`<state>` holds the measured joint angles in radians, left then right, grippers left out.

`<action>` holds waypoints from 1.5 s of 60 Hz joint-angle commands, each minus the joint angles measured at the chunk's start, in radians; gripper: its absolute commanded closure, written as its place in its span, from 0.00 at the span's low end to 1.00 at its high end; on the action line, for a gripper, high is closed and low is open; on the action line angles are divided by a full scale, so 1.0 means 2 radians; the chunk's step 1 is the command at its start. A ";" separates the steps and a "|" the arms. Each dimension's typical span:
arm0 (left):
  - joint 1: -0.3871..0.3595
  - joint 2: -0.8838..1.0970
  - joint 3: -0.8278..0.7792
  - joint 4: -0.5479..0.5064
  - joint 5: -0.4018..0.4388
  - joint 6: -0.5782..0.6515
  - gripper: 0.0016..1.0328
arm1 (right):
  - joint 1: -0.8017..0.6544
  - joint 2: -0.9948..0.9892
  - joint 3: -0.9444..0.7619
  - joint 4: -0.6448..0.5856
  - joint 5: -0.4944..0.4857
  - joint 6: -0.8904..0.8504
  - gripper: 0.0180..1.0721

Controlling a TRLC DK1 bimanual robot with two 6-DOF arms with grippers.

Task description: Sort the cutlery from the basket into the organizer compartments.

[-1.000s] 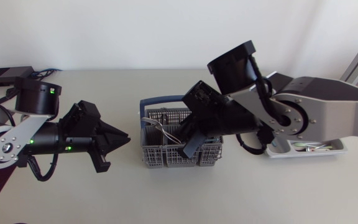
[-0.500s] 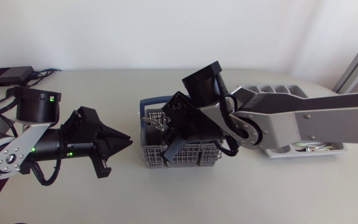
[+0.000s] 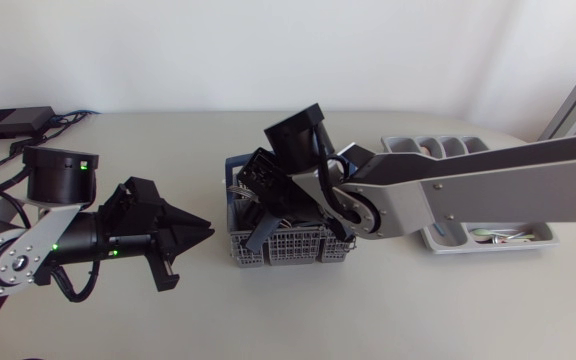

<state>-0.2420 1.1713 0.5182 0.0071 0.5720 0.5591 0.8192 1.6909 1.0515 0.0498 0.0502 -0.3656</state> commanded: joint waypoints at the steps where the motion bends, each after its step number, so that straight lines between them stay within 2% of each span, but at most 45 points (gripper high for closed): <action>1: 0.004 0.004 -0.011 0.007 0.007 0.013 0.80 | -0.001 0.017 0.018 0.007 0.003 -0.012 0.51; 17: 0.009 0.016 -0.012 0.016 0.009 0.014 0.80 | 0.002 0.033 0.019 0.020 0.007 -0.020 0.53; 27: 0.009 0.018 -0.015 0.019 0.009 0.013 0.80 | 0.007 0.040 0.014 0.033 0.012 -0.020 0.68; 39: 0.010 0.016 -0.018 0.019 0.009 0.013 0.80 | 0.017 0.036 0.002 0.040 0.020 -0.023 0.95; 54: 0.011 0.014 -0.020 0.019 0.009 0.013 0.80 | 0.026 0.008 -0.019 0.045 0.028 -0.023 0.95; 80: 0.005 -0.017 -0.018 0.018 0.009 -0.007 0.80 | 0.025 -0.097 -0.067 0.063 0.019 -0.017 0.95; 90: -0.003 -0.040 -0.007 0.008 0.009 -0.024 0.74 | 0.018 -0.137 -0.063 0.053 -0.001 -0.004 0.95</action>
<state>-0.2359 1.1213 0.5018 0.0341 0.5758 0.5411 0.8608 1.4662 0.9325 0.1547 0.0658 -0.4110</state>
